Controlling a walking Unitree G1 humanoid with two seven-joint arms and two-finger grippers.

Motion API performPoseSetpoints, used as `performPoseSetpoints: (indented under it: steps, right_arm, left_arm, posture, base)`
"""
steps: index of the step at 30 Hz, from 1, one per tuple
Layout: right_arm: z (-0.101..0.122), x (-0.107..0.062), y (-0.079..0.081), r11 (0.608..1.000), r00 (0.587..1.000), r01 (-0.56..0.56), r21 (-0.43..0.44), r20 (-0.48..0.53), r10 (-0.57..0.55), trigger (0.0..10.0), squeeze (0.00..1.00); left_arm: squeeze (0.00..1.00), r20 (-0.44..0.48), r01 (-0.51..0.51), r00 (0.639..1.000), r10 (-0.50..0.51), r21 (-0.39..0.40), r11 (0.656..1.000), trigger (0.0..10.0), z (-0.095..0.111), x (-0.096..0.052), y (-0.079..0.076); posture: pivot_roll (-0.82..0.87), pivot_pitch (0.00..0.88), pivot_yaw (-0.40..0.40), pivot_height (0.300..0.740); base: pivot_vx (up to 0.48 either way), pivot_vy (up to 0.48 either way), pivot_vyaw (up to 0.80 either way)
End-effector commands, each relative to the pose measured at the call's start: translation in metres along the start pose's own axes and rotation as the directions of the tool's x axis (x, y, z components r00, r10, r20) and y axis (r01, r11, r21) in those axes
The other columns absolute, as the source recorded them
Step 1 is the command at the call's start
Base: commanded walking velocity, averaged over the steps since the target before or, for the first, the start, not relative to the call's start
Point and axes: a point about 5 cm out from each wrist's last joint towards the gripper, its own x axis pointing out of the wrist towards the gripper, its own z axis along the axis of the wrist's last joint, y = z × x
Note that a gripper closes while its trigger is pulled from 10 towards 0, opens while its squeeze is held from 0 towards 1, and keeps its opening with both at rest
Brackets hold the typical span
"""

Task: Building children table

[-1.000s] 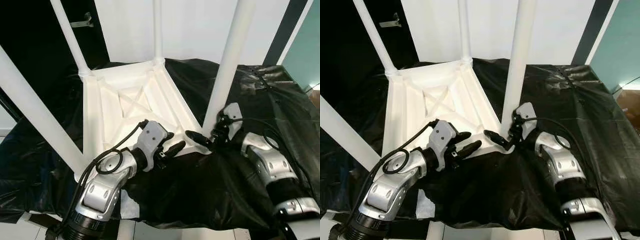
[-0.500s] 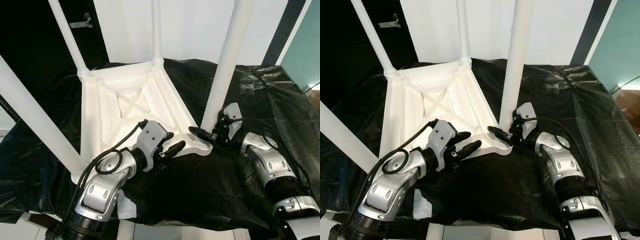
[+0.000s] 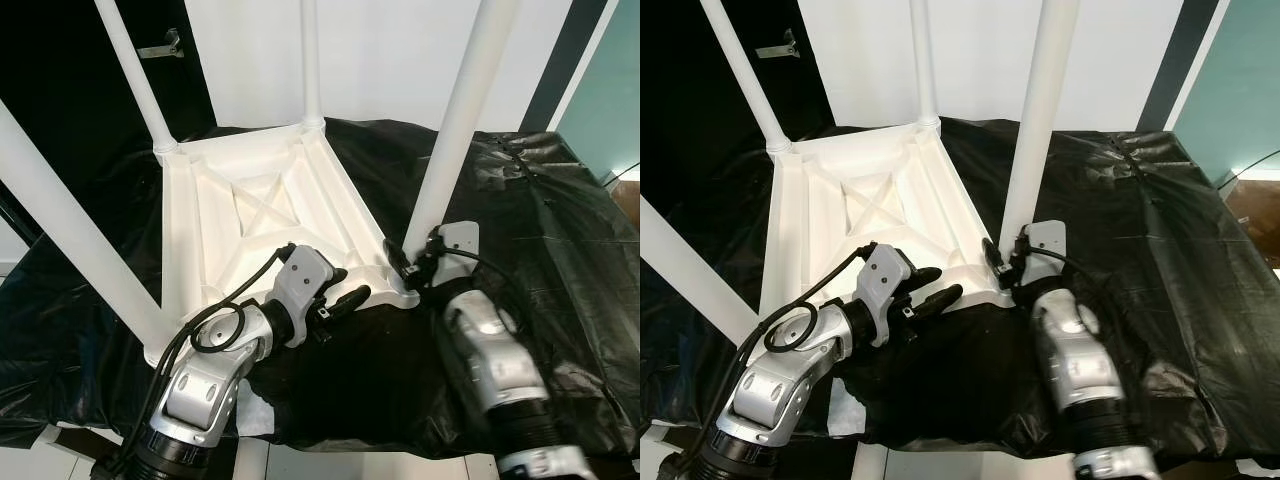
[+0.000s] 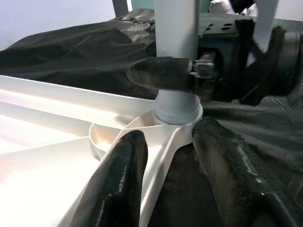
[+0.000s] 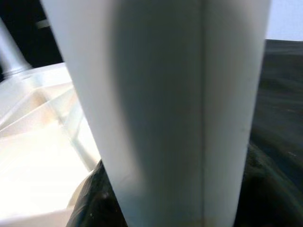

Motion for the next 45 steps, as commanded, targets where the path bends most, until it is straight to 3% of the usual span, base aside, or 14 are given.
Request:
performPoseSetpoints:
  steps: [1, 10, 11, 12, 13, 17, 18, 20, 21, 27, 35, 36, 40, 45]
  right_arm:
    - [-0.016, -0.006, 0.0, 0.993, 0.99, 0.114, 0.027, -0.084, -0.112, 0.0, 0.0]
    - [-0.013, -0.009, 0.017, 0.998, 0.995, 0.058, 0.033, -0.08, -0.055, 0.0, 0.0]
    - [-0.013, -0.009, 0.016, 0.997, 0.995, 0.067, 0.03, -0.08, -0.064, 3.7, 0.0]
    - [-0.013, -0.009, 0.015, 0.997, 0.994, 0.075, 0.028, -0.08, -0.072, 3.7, 0.0]
    - [-0.011, -0.01, 0.014, 0.996, 0.994, 0.082, 0.026, -0.072, -0.08, 10.0, 0.0]
    - [-0.008, -0.01, 0.013, 0.995, 0.994, 0.096, 0.025, -0.05, -0.095, 10.0, 0.0]
    - [-0.007, -0.011, 0.012, 0.995, 0.995, 0.093, 0.03, -0.044, -0.092, 10.0, 0.23]
    - [-0.006, -0.011, 0.012, 0.995, 0.995, 0.091, 0.033, -0.04, -0.089, 10.0, 0.23]
    - [-0.006, -0.012, 0.011, 0.996, 0.996, 0.08, 0.04, -0.035, -0.079, 10.0, 1.0]
    - [-0.003, -0.017, 0.006, 0.999, 1.0, 0.029, 0.045, 0.001, -0.029, 10.0, 1.0]
    - [0.005, -0.026, -0.024, 0.972, 0.972, -0.235, 0.026, 0.03, 0.235, 10.0, 1.0]
    - [0.007, -0.024, -0.028, 0.958, 0.958, -0.287, 0.02, 0.026, 0.286, 10.0, 0.0]
    - [0.01, -0.02, -0.032, 0.927, 0.927, -0.375, -0.011, 0.012, 0.375, 10.0, 0.0]
    - [0.014, -0.002, -0.035, 0.837, 0.842, -0.54, -0.089, -0.062, 0.536, 10.0, 0.0]
  left_arm:
    - [0.0, -0.007, -0.001, 1.0, 0.001, -0.003, 1.0, 10.0, -0.001, 0.001, -0.003]
    - [0.0, -0.007, 0.013, 1.0, -0.012, 0.006, 1.0, 10.0, -0.001, 0.002, -0.002]
    - [0.0, -0.007, 0.012, 1.0, -0.012, 0.006, 1.0, 10.0, -0.001, 0.002, -0.002]
    - [0.0, -0.007, 0.012, 1.0, -0.012, 0.006, 1.0, 10.0, -0.001, 0.002, -0.002]
    - [0.0, -0.007, 0.013, 1.0, -0.013, 0.005, 1.0, 10.0, -0.001, 0.002, -0.002]
    - [0.0, -0.007, 0.015, 1.0, -0.015, 0.005, 1.0, 10.0, -0.001, 0.002, -0.003]
    - [0.0, -0.007, 0.015, 1.0, -0.015, 0.005, 1.0, 10.0, -0.001, 0.002, -0.004]
    - [0.0, -0.007, 0.016, 1.0, -0.016, 0.005, 1.0, 10.0, -0.001, 0.002, -0.004]
    - [0.0, -0.007, 0.016, 1.0, -0.016, 0.006, 1.0, 10.0, -0.002, 0.002, -0.004]
    - [0.0, -0.006, 0.019, 1.0, -0.019, 0.008, 1.0, 10.0, -0.001, 0.003, -0.004]
    - [0.0, -0.003, 0.018, 1.0, -0.018, 0.007, 1.0, 10.0, -0.001, 0.003, -0.003]
    - [0.0, -0.003, 0.017, 1.0, -0.017, 0.007, 1.0, 10.0, -0.001, 0.003, -0.003]
    - [0.0, -0.002, 0.014, 1.0, -0.014, 0.006, 1.0, 10.0, 0.0, 0.003, -0.002]
    - [0.0, 0.001, 0.007, 1.0, -0.007, 0.009, 1.0, 10.0, 0.0, 0.003, 0.0]
  posture:
    - [-0.05, 0.012, 0.023, 0.74]
    - [-0.06, 0.0, 0.026, 0.74]
    - [-0.06, 0.0, 0.025, 0.74]
    - [-0.06, 0.0, 0.025, 0.74]
    - [-0.06, 0.0, 0.025, 0.74]
    - [-0.06, 0.0, 0.024, 0.74]
    - [-0.06, 0.0, 0.025, 0.74]
    - [-0.06, 0.0, 0.025, 0.74]
    - [-0.06, 0.0, 0.026, 0.74]
    - [-0.06, 0.0, 0.025, 0.74]
    - [-0.06, 0.0, 0.021, 0.74]
    - [-0.06, 0.0, 0.021, 0.74]
    - [-0.06, 0.0, 0.022, 0.74]
    - [-0.06, 0.0, 0.022, 0.74]
  base:
    - [0.0, 0.0, 0.0]
    - [0.0, 0.0, 0.0]
    - [0.0, 0.0, 0.0]
    - [0.0, 0.0, 0.0]
    - [0.0, 0.0, 0.0]
    - [0.0, 0.0, 0.0]
    - [0.0, 0.0, 0.0]
    - [0.0, 0.0, 0.0]
    - [0.0, 0.0, 0.0]
    - [0.0, 0.0, 0.0]
    - [0.0, 0.0, 0.0]
    - [0.0, 0.0, 0.0]
    - [0.0, 0.0, 0.0]
    - [0.0, 0.0, 0.0]
